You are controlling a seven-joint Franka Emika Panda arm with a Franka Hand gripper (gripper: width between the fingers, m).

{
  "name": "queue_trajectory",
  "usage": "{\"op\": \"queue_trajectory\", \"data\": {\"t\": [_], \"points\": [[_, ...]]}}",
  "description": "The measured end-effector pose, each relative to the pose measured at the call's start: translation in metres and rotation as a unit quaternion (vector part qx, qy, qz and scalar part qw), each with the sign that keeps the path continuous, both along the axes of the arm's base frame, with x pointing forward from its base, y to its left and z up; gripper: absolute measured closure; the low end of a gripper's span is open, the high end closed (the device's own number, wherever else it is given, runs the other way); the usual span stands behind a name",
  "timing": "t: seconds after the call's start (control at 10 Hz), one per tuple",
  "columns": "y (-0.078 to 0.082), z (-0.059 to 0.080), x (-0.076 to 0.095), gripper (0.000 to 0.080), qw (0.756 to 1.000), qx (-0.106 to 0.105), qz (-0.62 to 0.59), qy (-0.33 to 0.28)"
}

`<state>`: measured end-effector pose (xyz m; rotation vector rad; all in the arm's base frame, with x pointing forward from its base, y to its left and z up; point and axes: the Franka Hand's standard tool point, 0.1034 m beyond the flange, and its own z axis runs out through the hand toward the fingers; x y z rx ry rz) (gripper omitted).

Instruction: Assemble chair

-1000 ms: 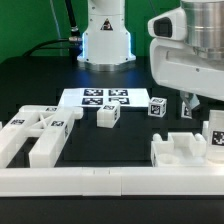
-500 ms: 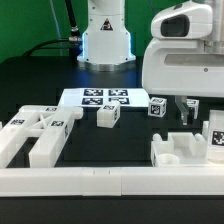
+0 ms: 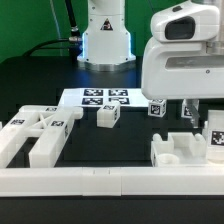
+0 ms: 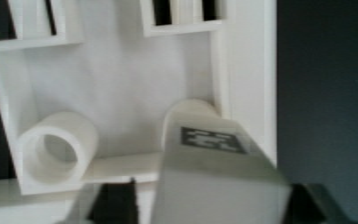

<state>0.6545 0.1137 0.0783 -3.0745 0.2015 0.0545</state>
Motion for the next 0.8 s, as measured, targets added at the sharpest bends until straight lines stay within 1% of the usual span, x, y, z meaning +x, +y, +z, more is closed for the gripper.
{"op": "queue_trajectory", "data": {"t": [0.1,0.2,0.5,0.7,0.8], "points": [[0.0000,-0.0001,0.0000,0.0512,1.000,0.000,-0.005,0.000],[-0.0001,-0.0001,0.0000,0.0512,1.000,0.000,-0.005,0.000],[0.0009,-0.0004,-0.0003,0.0512,0.995,-0.002,-0.097,0.007],[0.0015,-0.0009,0.0003,0.0512,0.984,-0.002,-0.178,0.009],[0.0025,-0.0009,0.0028,0.0511,0.975,0.009,-0.223,0.001]]}}
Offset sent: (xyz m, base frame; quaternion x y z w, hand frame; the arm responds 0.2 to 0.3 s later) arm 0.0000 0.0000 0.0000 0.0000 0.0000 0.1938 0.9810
